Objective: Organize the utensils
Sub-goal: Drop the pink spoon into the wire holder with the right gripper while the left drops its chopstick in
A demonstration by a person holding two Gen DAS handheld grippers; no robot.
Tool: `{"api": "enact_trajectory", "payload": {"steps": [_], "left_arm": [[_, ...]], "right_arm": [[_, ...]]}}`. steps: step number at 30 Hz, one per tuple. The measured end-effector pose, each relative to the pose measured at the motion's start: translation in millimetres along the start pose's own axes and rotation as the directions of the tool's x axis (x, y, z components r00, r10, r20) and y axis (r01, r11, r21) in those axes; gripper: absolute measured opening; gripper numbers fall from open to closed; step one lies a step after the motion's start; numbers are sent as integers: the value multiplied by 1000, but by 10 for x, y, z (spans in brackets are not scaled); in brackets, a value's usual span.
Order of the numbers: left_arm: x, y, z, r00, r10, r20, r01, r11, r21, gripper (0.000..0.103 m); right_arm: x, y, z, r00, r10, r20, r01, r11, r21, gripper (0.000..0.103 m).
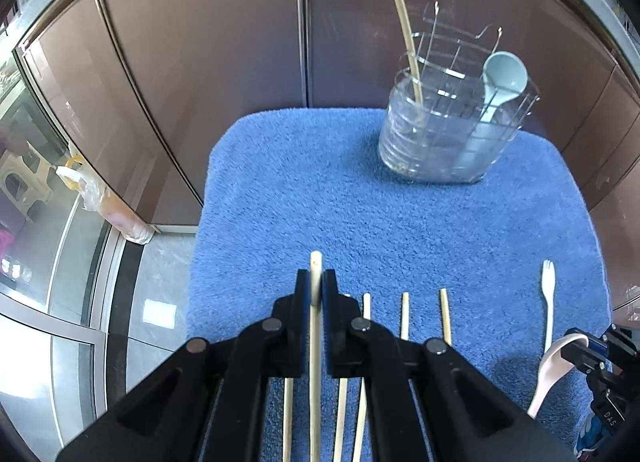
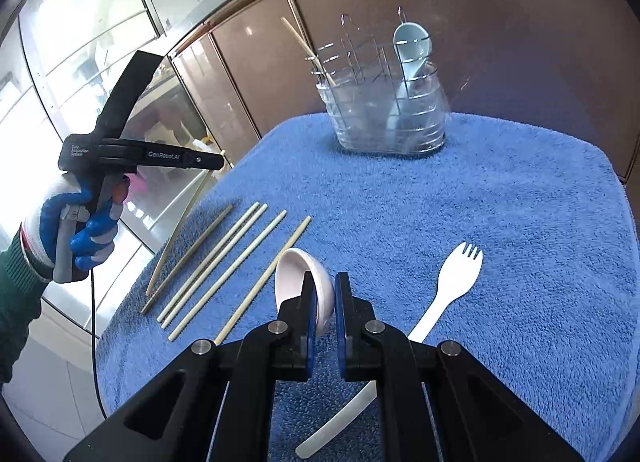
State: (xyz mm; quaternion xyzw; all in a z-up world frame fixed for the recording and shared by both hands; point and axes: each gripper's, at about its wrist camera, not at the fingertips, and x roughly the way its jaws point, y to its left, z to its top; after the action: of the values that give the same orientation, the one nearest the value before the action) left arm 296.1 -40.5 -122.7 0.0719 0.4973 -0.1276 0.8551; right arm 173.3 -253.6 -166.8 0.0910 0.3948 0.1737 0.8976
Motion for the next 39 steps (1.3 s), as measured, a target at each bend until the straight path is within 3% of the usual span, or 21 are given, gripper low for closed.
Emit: {"api": "enact_trajectory", "payload": {"steps": [17, 31, 39], "left_arm": [[-616, 140, -70, 991, -11, 131, 17, 999, -47, 5], [-1215, 116, -77, 968, -29, 248, 49, 996, -75, 5], [-1426, -30, 1, 950, -70, 303, 97, 993, -73, 5]], "right_arm": [[-359, 249, -6, 995, -29, 92, 29, 1000, -6, 8], [-615, 397, 61, 985, -57, 163, 59, 998, -6, 8], [-821, 413, 120, 966, -119, 229, 122, 993, 1, 8]]}}
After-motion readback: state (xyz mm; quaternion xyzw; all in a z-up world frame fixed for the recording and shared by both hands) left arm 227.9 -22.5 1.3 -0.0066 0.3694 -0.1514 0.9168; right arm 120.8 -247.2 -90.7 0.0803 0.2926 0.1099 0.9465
